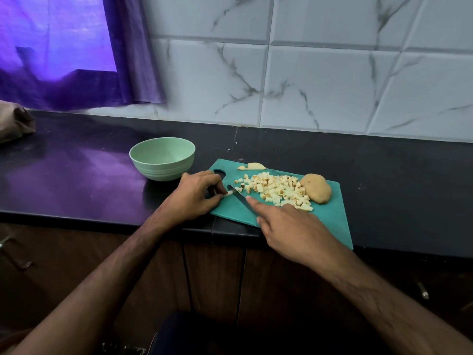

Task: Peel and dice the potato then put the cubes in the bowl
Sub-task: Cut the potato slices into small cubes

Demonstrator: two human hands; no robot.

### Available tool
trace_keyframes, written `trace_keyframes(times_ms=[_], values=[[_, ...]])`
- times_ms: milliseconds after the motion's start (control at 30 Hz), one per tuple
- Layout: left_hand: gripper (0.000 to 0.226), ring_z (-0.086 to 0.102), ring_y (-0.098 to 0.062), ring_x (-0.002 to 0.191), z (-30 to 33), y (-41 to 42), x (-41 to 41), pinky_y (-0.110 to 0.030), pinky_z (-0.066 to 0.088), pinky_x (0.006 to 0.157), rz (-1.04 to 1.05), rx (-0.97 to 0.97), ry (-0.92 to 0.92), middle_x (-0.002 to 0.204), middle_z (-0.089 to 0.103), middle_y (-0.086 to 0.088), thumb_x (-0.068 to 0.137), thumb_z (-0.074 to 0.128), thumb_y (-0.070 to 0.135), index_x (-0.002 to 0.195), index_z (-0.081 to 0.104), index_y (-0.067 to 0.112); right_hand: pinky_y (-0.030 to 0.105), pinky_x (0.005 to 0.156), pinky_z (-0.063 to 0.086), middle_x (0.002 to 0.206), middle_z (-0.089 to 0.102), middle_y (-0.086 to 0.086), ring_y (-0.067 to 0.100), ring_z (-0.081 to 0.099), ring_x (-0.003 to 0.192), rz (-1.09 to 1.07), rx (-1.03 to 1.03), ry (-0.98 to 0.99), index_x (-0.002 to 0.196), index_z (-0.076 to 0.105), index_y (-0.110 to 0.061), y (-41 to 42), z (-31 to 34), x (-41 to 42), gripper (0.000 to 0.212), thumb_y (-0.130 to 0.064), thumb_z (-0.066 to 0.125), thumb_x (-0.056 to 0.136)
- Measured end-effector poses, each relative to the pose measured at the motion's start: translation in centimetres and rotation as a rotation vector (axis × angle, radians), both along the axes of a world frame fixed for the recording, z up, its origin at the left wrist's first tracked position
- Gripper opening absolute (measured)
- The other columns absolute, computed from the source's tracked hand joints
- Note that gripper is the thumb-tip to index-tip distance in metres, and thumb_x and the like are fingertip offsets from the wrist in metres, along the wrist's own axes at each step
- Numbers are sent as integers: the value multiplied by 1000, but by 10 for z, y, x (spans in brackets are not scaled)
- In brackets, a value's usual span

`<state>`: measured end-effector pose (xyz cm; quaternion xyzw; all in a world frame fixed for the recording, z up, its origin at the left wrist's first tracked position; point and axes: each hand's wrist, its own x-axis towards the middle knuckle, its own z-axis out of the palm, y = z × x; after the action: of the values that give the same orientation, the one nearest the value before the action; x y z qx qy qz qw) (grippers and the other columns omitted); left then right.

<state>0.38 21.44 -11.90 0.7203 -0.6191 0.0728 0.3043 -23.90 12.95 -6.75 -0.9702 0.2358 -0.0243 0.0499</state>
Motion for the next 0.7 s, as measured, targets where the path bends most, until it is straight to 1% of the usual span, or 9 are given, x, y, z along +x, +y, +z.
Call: trace_keyframes(times_ms=[67, 267, 400, 467, 567, 700], values=[[10, 60, -1, 89, 0, 0, -2, -50, 44, 84, 17, -1, -6, 92, 63, 14, 88, 76, 22, 91, 71, 30, 25, 52, 31, 75, 47, -9, 5, 45, 64, -11, -9, 4, 161, 16, -41, -3, 3, 4, 51, -36, 30, 111], [8, 58, -2, 90, 1, 0, -1, -46, 43, 84, 25, 6, -31, 92, 63, 14, 89, 76, 25, 93, 71, 30, 26, 55, 33, 77, 48, -9, 5, 45, 65, -7, -6, -10, 160, 12, -43, 1, 2, -5, 53, -38, 29, 111], [6, 57, -1, 90, 2, 0, -2, -45, 43, 83, 25, 7, -34, 92, 64, 14, 90, 75, 28, 93, 70, 30, 29, 63, 41, 77, 48, -9, 5, 44, 66, -11, -17, -13, 161, 12, -39, 4, -6, -1, 54, -37, 30, 111], [7, 57, -2, 90, 3, 1, -3, -45, 43, 84, 32, 9, -35, 92, 64, 15, 90, 76, 28, 93, 70, 30, 29, 60, 41, 77, 51, -8, 6, 47, 66, -7, -26, -18, 161, 13, -39, 2, -6, 4, 53, -37, 30, 111], [10, 57, -2, 88, 2, 2, -3, -46, 42, 83, 41, 3, -33, 90, 64, 15, 89, 77, 27, 89, 68, 32, 28, 55, 35, 78, 50, -7, 6, 46, 66, -19, -12, -13, 161, 15, -41, -2, -1, 7, 52, -38, 29, 111], [11, 56, -3, 87, 1, 1, -3, -43, 41, 81, 42, -8, -53, 89, 63, 15, 88, 76, 28, 87, 67, 34, 28, 54, 33, 76, 48, -8, 6, 45, 64, -16, -10, -38, 160, 14, -44, -1, 4, -3, 52, -38, 29, 111]])
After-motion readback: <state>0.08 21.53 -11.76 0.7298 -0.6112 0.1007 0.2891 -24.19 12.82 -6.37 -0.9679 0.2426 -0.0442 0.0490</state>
